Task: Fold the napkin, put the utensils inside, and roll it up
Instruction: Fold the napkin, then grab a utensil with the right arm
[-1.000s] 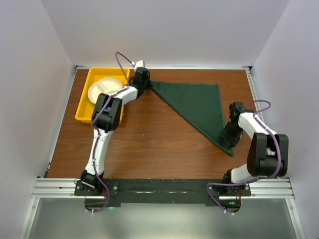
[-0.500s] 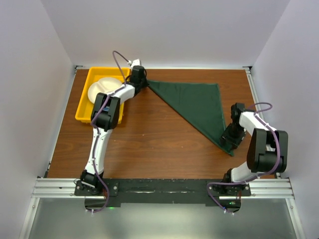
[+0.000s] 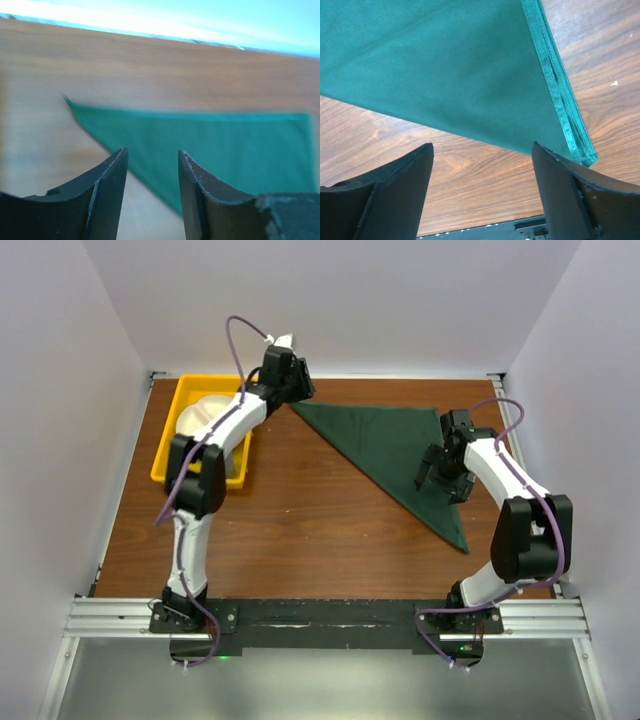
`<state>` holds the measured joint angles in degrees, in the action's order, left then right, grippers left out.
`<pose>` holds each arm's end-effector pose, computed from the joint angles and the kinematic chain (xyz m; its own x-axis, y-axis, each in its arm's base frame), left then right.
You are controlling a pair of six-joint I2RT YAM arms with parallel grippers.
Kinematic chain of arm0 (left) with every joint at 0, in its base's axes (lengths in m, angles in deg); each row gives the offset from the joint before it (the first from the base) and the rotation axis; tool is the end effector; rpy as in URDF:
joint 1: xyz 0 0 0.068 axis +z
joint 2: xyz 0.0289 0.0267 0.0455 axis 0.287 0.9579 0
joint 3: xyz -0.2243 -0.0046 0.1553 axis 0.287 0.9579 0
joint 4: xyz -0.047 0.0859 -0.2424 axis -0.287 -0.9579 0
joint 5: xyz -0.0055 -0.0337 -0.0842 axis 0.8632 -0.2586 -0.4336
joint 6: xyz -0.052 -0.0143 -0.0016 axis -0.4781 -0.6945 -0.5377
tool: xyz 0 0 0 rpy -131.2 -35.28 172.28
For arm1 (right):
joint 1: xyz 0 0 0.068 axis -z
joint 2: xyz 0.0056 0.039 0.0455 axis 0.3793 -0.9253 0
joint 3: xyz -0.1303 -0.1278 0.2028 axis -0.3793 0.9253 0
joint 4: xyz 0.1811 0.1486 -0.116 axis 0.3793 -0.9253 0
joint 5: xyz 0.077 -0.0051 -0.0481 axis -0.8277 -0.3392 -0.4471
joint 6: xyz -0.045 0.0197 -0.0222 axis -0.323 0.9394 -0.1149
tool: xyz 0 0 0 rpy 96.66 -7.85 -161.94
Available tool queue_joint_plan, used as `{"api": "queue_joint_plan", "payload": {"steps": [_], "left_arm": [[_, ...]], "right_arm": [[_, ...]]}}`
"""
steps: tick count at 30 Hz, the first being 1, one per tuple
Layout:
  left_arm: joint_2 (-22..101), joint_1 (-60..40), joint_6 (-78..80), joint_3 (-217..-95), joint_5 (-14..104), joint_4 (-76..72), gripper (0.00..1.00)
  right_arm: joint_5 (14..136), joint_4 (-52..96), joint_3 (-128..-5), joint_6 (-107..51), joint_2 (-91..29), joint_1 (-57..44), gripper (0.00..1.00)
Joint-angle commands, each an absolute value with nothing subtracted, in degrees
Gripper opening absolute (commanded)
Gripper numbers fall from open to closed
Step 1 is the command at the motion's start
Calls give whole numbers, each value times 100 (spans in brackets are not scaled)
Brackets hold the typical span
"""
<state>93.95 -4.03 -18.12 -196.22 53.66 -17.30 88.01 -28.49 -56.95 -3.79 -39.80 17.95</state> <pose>0.5010 -0.1892 0.2432 -0.5890 -0.3185 -0.7427 0.0595 0.8995 -0.4329 0.2962 0.0191 0.2271 -0.8520 0.4476 -0.2718 0.4501 0.8912 0.0568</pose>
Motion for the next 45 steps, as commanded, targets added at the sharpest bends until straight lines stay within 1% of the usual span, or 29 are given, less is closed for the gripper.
{"api": "queue_joint_plan", "payload": {"steps": [1,2,3,4,5,6,7,8,10,11,14,15,16,17,19,22,24,29,38,39,41,43,45], "left_arm": [[7343,-951,-1690,-18194,4837,-2169,53],[6678,-1134,-1602,-17856,4818,-2221,54],[6333,-1206,-1427,-17530,4774,-2256,55],[5990,-1259,-1356,-16822,4452,-2248,57],[5325,-1285,-1277,-16467,4231,-2152,62],[4996,-1294,-1128,-16124,4064,-2151,66],[4706,-1303,-1039,-15608,3888,-2290,67],[4216,-1303,-960,-15411,3852,-2439,68],[3809,-1303,-749,-14981,3877,-2869,68],[3502,-1303,-714,-14900,3921,-3037,68],[3035,-1294,-687,-14619,4132,-3320,67],[2955,-1303,-704,-14548,4202,-3311,67],[2832,-1303,-722,-14469,4264,-3285,67],[2814,-1294,-739,-14451,4299,-3285,67],[2839,-1303,-731,-14538,4326,-3311,68],[2919,-1303,-722,-14714,4291,-3364,68],[2954,-1303,-731,-14767,4264,-3364,68],[2963,-1303,-740,-14820,4317,-3460,68],[2857,-1303,-801,-14697,4370,-3513,68],[2849,-1303,-810,-14671,4370,-3504,68],[2866,-1294,-801,-14662,4352,-3504,68],[2875,-1303,-801,-14662,4343,-3496,68],[2875,-1303,-819,-14636,4326,-3469,68]], "right_arm": [[9079,-3052,-5934,181,-4069,2140,89],[9106,-3061,-5899,305,-4095,2210,93],[9080,-3061,-5803,445,-4104,2716,95],[9001,-2991,-5741,699,-4104,2930,95],[8913,-2939,-5714,789,-4104,3115,96],[8895,-2860,-5731,833,-4113,3325,96],[8886,-2772,-5775,851,-4148,3380,96],[8938,-2858,-5880,825,-4226,3424,96],[9534,-3235,-6197,938,-4376,3581,98],[9580,-3219,-6180,965,-4316,3739,98],[9589,-2895,-5558,1079,-3841,4940,98],[9833,-2798,-5460,1080,-3649,5136,96],[9949,-2719,-5372,1097,-3603,5329,92],[10037,-2710,-5275,1088,-3577,5671,90],[10247,-2657,-5187,1053,-3568,5971,87],[9987,-2360,-4880,948,-3568,6657,83],[9880,-2244,-4721,834,-3664,6974,82],[9870,-1927,-4528,631,-3867,7177,83],[9775,-1567,-4080,702,-3963,7282,78],[9626,-1506,-4018,684,-3946,7282,76],[9528,-1418,-3921,667,-3946,7282,70],[9598,-1374,-3868,649,-3885,7282,67],[9598,-1330,-3754,684,-3832,7274,67]]}}
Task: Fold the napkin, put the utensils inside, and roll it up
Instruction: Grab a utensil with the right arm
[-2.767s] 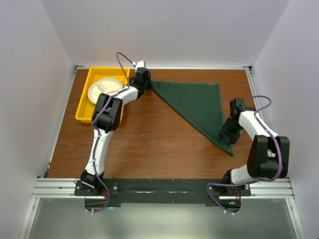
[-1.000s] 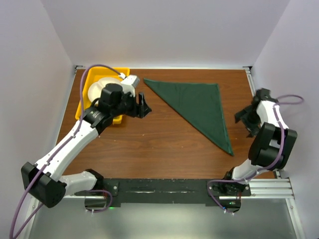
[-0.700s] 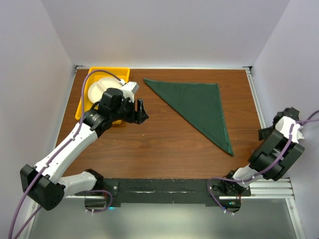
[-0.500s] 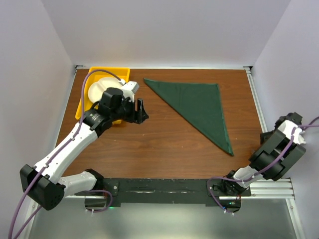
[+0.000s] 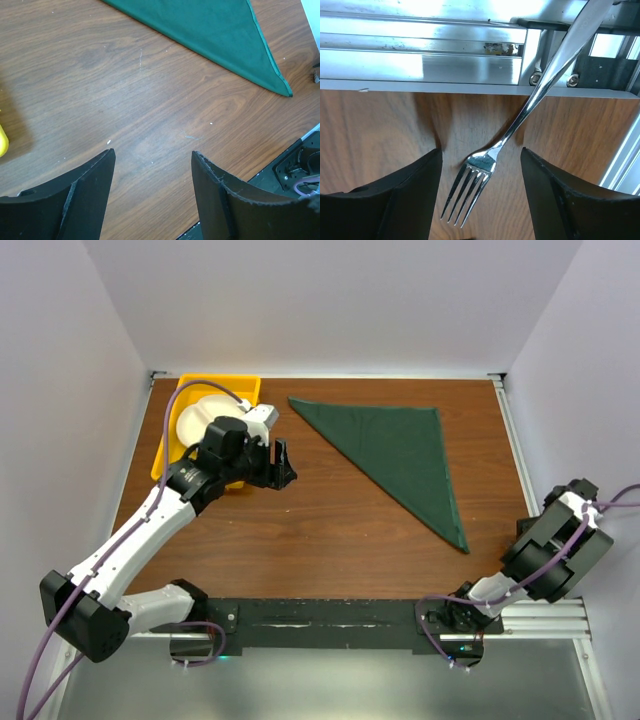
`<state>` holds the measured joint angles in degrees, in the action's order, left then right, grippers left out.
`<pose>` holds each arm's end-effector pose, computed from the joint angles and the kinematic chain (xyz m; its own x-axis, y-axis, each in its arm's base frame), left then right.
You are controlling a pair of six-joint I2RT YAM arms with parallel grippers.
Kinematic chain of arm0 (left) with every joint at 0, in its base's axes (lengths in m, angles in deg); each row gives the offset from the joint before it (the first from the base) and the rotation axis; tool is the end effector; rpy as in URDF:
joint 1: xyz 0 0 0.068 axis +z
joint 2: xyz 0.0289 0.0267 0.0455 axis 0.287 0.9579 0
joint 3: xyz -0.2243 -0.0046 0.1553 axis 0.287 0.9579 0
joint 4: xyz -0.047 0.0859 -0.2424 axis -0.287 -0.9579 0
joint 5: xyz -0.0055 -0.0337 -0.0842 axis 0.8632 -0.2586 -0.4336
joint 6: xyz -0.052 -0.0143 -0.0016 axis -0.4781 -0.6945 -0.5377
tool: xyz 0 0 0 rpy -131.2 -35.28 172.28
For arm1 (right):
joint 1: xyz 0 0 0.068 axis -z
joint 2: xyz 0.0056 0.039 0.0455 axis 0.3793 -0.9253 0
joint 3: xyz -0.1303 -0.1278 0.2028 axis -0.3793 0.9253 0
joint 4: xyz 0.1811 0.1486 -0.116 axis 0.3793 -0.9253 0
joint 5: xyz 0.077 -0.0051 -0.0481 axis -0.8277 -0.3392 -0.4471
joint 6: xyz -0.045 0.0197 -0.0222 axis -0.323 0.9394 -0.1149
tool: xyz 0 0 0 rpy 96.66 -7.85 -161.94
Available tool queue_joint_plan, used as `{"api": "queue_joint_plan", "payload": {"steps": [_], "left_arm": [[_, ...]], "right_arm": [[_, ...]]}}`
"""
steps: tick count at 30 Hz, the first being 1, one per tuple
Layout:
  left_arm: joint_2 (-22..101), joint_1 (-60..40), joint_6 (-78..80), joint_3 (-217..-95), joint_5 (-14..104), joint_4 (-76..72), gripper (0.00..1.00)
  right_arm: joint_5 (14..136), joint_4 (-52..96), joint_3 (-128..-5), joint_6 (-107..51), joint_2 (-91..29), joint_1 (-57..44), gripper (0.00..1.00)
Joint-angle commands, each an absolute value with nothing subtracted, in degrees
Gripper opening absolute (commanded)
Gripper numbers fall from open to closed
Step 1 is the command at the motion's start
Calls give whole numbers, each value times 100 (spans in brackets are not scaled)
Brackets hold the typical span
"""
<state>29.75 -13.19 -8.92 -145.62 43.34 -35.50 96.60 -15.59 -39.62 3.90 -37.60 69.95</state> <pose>0.2130 -0.1295 0.3343 -0.6894 -0.0150 -0.7242 0.3906 0.8343 -0.3891 0.1702 -0.1995 0.1635 -0.0434 0.9456 -0.3224 0.9986 0.0308 -0.0441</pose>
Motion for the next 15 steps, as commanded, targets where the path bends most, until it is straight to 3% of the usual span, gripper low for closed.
{"api": "queue_joint_plan", "payload": {"steps": [1,7,15], "left_arm": [[2892,-1303,-810,-14636,4308,-3452,68],[2875,-1303,-827,-14548,4282,-3408,68],[2814,-1294,-845,-14521,4308,-3434,68]], "right_arm": [[9581,-1295,-3693,693,-3779,7274,67],[9449,-1110,-3201,921,-3761,7028,60],[9414,-1224,-2971,2176,-3787,5500,43]]}}
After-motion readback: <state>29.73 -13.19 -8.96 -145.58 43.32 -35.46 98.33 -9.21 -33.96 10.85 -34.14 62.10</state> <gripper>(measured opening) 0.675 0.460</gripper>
